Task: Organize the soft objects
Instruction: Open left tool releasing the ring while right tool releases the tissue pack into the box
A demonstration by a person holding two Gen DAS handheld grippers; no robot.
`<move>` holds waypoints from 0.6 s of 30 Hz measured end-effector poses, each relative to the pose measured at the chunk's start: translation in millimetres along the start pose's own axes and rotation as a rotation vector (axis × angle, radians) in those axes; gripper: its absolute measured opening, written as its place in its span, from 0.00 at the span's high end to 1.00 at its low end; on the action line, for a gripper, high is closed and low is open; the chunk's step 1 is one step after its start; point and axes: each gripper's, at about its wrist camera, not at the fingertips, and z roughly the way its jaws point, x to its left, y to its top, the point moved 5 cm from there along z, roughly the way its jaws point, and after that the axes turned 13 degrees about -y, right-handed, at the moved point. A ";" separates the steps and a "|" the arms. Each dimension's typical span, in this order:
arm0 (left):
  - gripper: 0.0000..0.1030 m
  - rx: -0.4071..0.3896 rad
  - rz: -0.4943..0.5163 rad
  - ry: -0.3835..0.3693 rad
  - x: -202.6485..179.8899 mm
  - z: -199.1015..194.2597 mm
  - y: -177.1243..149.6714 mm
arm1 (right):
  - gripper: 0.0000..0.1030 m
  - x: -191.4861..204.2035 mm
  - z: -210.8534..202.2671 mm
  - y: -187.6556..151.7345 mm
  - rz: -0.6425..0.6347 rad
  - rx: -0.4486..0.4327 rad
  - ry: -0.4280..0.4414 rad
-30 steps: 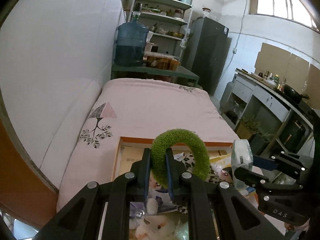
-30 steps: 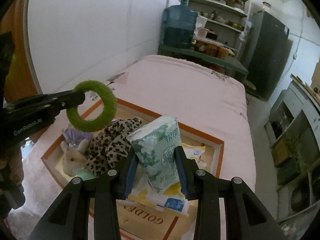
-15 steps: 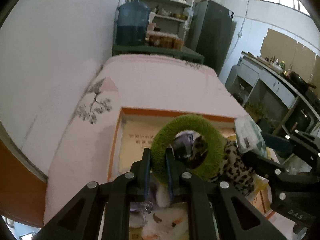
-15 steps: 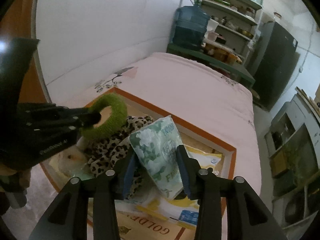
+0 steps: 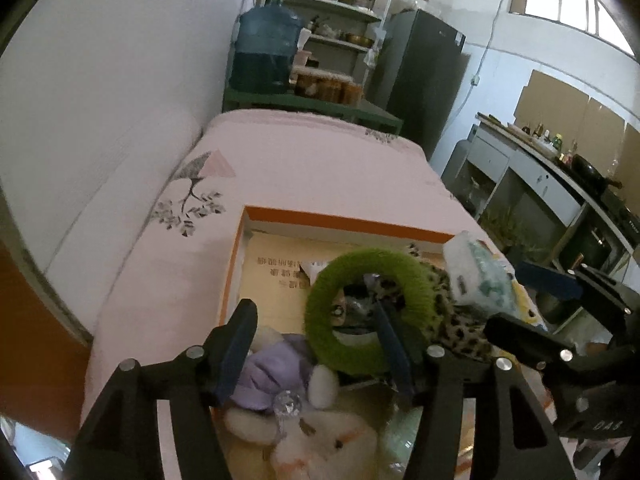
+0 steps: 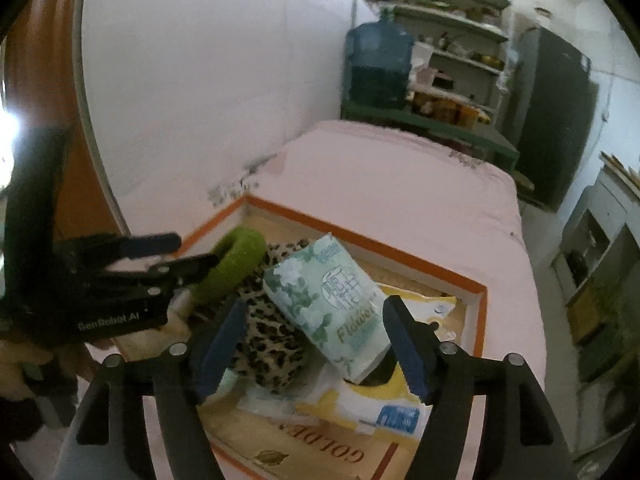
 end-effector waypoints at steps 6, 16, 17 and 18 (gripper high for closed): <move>0.41 -0.055 0.051 0.029 -25.3 -33.2 -3.0 | 0.29 -6.7 -38.0 -7.2 0.098 -0.055 -0.056; 0.41 -0.130 0.073 0.071 -60.7 -94.6 -22.4 | 0.29 -6.9 -104.1 -35.0 0.262 -0.064 -0.144; 0.41 -0.134 0.070 0.074 -62.8 -99.7 -24.6 | 0.29 -5.7 -110.0 -38.2 0.268 -0.067 -0.159; 0.41 -0.136 0.066 0.076 -65.6 -105.2 -27.2 | 0.29 -4.1 -118.0 -42.4 0.277 -0.071 -0.175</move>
